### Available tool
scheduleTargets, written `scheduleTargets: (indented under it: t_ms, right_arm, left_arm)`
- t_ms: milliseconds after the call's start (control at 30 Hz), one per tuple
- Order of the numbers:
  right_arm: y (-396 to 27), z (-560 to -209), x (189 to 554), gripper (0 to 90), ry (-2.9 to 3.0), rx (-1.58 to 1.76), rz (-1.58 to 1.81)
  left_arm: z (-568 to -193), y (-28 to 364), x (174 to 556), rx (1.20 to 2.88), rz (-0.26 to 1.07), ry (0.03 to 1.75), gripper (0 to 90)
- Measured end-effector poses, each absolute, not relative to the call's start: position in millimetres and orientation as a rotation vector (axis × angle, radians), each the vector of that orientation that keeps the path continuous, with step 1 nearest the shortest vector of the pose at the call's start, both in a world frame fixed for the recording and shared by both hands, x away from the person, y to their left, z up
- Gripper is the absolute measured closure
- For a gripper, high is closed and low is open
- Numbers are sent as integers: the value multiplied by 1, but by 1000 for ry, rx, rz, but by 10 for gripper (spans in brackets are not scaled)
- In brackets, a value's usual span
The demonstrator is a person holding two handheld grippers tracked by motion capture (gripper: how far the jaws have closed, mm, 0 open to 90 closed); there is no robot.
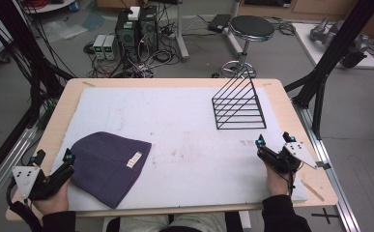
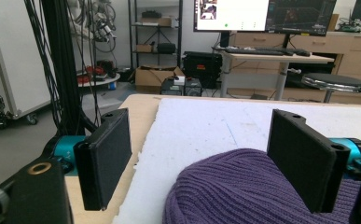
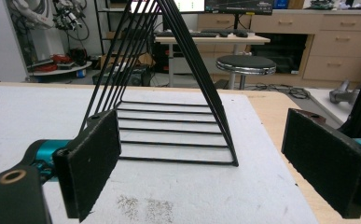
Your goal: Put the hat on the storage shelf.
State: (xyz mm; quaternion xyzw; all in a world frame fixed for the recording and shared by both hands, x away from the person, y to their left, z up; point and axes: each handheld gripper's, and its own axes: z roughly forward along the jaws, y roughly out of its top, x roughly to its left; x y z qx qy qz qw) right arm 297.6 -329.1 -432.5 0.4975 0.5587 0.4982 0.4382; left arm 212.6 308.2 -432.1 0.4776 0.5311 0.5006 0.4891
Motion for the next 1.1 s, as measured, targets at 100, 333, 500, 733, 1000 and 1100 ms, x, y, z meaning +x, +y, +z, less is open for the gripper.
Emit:
scheduleTargets:
  t_ms: [100,333,500,733,1000,1100]
  right_arm:
    - [-329,-433,298,110,1393,1243,1239]
    - [-329,-433,298,110,1399,1244,1239]
    - [-329,-433,298,109,1400,1244,1234]
    - [-329,-433,299,109,1405,1249,1235]
    - [-328,-434,299,110,1411,1251,1232]
    - [-328,-434,299,110,1413,1252,1230]
  left_arm:
    - [-431,309,212,1164,1212,1302,218]
    - [-428,310,213,1197,1221,1325,218]
    - [-429,310,216,1257,1190,1361,212]
    - [-431,308,219,1288,1169,1389,207]
    - [-432,308,222,1317,1131,1438,207]
    - [-431,307,223,1341,1124,1463,207]
